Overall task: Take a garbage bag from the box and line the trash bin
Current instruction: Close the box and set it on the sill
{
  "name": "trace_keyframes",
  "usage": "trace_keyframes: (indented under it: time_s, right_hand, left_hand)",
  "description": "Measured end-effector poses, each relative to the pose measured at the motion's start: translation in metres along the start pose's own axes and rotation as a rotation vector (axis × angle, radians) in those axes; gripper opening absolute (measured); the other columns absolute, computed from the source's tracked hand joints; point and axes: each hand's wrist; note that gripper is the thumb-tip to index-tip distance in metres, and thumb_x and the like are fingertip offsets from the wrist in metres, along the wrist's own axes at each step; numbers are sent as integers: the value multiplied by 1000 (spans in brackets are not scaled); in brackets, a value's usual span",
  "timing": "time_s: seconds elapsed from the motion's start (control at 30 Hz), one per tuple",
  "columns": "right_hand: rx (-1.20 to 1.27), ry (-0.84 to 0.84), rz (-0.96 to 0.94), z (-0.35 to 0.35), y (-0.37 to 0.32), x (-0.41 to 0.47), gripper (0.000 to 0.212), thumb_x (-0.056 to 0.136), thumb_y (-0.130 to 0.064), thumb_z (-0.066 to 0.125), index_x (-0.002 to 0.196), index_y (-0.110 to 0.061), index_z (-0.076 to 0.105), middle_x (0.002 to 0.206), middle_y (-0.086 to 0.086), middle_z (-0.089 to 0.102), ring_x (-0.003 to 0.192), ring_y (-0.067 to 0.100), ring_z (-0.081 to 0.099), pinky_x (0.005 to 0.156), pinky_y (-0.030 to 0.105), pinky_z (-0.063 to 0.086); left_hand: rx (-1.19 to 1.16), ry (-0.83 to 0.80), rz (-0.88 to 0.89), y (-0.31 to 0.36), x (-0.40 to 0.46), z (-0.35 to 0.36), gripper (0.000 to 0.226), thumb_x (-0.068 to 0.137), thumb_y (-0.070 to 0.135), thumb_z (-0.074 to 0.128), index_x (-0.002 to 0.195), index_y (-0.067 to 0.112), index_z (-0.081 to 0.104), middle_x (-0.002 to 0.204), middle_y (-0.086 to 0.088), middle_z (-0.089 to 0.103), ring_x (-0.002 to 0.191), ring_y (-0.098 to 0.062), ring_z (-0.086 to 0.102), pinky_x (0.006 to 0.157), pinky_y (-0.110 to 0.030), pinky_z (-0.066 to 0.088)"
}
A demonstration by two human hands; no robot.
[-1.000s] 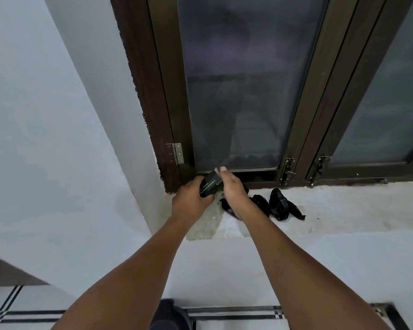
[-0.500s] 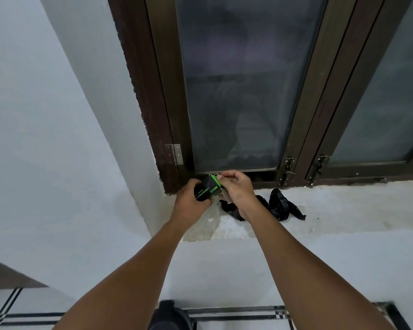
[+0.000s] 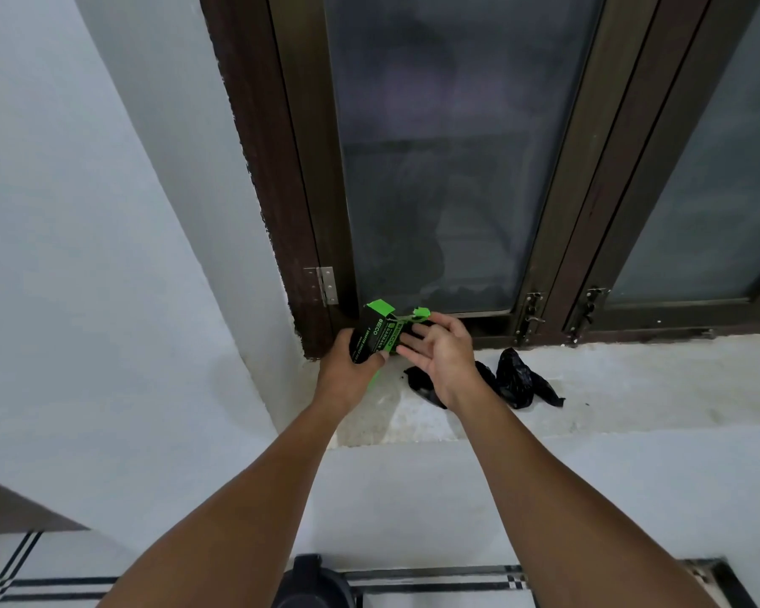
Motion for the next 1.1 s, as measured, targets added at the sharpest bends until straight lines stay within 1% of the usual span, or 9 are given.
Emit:
trace_keyframes:
  time_s: [0.17, 0.27, 0.47, 0.6, 0.67, 0.77, 0.9, 1.0, 1.1]
  right_hand:
    - [-146, 85, -4, 4, 0, 2, 31, 107, -32, 46, 123, -9, 60, 109, 20, 71, 72, 27, 74, 58, 36, 63]
    - [-236, 32, 68, 4, -4, 3, 48, 102, -54, 50, 118, -12, 66, 110, 15, 72, 85, 31, 76, 63, 38, 64]
    - [-281, 2, 86, 6, 3, 0, 29, 95, -26, 72, 114, -7, 63, 115, 17, 67, 97, 31, 71, 78, 49, 65]
    - [-239, 15, -24, 3, 5, 2, 28, 95, -12, 69, 123, -8, 65, 119, 15, 66, 105, 26, 68, 75, 46, 65]
    - [-220, -15, -58, -1, 5, 2, 34, 95, -11, 71, 128, -13, 63, 116, 9, 67, 110, 23, 67, 84, 52, 62]
    - [-218, -72, -93, -2, 5, -1, 46, 95, -14, 72, 137, -17, 54, 122, 8, 70, 107, 17, 69, 90, 53, 60]
    - [-19, -99, -31, 4, 1, -5, 37, 102, -33, 62, 132, -14, 55, 125, 13, 66, 112, 28, 70, 68, 38, 64]
    - [29, -40, 7, 7, 0, -4, 21, 108, -28, 49, 126, -17, 51, 119, 8, 61, 114, 33, 66, 54, 31, 60]
    - [-92, -2, -67, 6, 4, 1, 13, 109, -20, 46, 121, -16, 49, 127, 15, 60, 112, 29, 68, 60, 28, 59]
  left_hand:
    - [160, 48, 51, -2, -1, -3, 51, 82, 34, 77, 126, 29, 53, 113, 7, 64, 103, -17, 61, 90, -42, 56]
    - [331, 93, 105, -6, -1, -3, 56, 80, 32, 78, 130, 30, 54, 125, 0, 60, 115, -22, 54, 93, -41, 53]
    - [497, 111, 283, 3, -11, 3, 62, 78, 27, 82, 134, 28, 57, 154, -5, 36, 143, -28, 29, 108, -40, 42]
    - [64, 170, 123, 11, -12, 3, 65, 86, 15, 67, 145, 30, 46, 165, -2, 15, 151, -21, 14, 118, -34, 22]
    - [-265, 245, -112, 14, -5, -1, 57, 94, 24, 58, 149, 30, 40, 158, -3, 33, 143, -23, 35, 117, -36, 32]
    - [-546, 163, -403, 18, 2, -2, 45, 98, 50, 53, 135, 23, 52, 127, -6, 64, 112, -26, 65, 93, -42, 57]
    - [-748, 176, -430, 24, 3, -3, 34, 102, 36, 55, 126, 12, 58, 116, -11, 68, 99, -27, 70, 69, -32, 64]
    - [-817, 214, -408, 26, 1, -3, 33, 102, 33, 57, 126, 10, 56, 118, -12, 66, 100, -27, 69, 67, -29, 64]
    - [-833, 247, -376, 26, -1, -1, 33, 102, 31, 57, 128, 11, 55, 118, -11, 66, 97, -23, 68, 70, -29, 64]
Point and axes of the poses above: each hand's wrist, its own x-axis towards the middle knuckle, its own z-axis out of the palm, y = z × x
